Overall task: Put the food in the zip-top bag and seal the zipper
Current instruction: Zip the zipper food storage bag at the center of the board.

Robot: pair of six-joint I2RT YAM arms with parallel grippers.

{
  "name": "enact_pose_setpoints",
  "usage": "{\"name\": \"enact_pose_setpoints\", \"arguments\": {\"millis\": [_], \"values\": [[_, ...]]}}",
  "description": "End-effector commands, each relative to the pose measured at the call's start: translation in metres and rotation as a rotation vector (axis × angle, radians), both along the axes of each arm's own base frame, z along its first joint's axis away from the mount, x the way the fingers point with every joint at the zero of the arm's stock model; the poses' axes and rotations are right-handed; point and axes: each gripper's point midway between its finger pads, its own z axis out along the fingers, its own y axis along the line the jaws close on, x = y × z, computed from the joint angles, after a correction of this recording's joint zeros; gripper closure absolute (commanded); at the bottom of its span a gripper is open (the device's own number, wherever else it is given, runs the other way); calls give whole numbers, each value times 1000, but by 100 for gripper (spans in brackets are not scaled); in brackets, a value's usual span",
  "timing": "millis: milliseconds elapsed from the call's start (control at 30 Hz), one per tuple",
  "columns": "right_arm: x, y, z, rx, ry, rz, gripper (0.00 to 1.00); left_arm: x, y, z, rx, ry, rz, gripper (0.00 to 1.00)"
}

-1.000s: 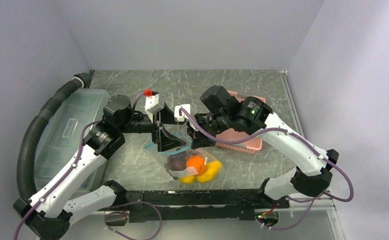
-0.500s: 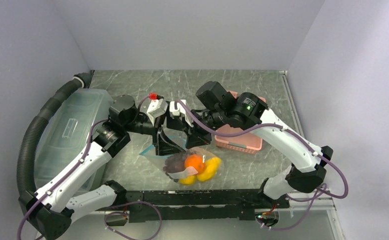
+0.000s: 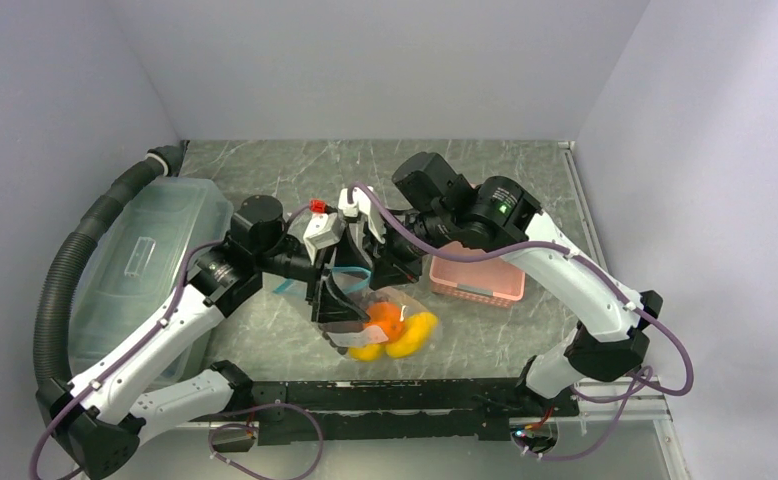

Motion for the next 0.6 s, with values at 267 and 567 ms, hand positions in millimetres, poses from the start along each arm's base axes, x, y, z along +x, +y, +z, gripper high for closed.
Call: {"name": "enact_pose_setpoints", "arguments": {"millis": [267,567], "values": [[-1,0,29,69,-18,-29,100,3,7,4,33,-104,58,36],[2,-1,21,40,-14,-49,100,5,10,6,49,-130,77,91]]}}
